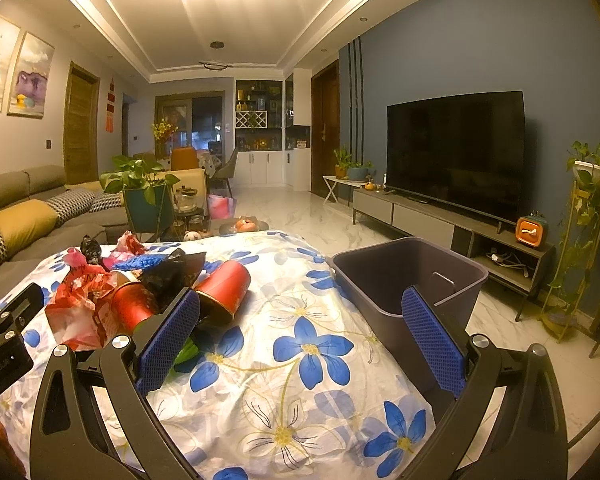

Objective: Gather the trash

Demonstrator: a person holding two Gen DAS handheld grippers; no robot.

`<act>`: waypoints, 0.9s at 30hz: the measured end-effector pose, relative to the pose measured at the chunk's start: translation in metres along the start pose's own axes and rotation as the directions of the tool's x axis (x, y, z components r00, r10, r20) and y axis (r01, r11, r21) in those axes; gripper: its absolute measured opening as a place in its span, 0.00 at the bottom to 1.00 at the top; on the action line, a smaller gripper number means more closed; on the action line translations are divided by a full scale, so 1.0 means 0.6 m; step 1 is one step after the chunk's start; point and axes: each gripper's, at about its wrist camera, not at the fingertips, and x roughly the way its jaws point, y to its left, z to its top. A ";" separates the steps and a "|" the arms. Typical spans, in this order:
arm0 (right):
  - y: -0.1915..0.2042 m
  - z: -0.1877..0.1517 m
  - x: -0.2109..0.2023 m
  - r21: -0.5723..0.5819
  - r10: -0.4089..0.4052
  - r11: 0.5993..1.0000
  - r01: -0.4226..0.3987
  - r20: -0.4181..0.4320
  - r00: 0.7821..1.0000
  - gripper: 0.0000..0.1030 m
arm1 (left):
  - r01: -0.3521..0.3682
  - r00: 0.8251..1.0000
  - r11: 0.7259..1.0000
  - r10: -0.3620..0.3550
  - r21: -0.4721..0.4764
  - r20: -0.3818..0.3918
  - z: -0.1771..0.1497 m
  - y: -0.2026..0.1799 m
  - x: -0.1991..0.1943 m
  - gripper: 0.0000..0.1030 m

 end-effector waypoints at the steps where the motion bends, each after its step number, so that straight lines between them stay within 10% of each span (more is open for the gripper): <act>1: 0.006 -0.007 -0.006 0.000 0.007 1.000 -0.007 0.003 1.000 0.95 | 0.002 1.000 1.000 -0.002 -0.003 -0.002 -0.001 0.003 0.002 0.94; 27: 0.146 -0.081 0.175 -0.082 0.265 0.959 -0.270 -0.072 0.962 0.73 | -0.132 0.991 0.985 0.130 -0.107 -0.022 -0.037 0.136 0.094 0.94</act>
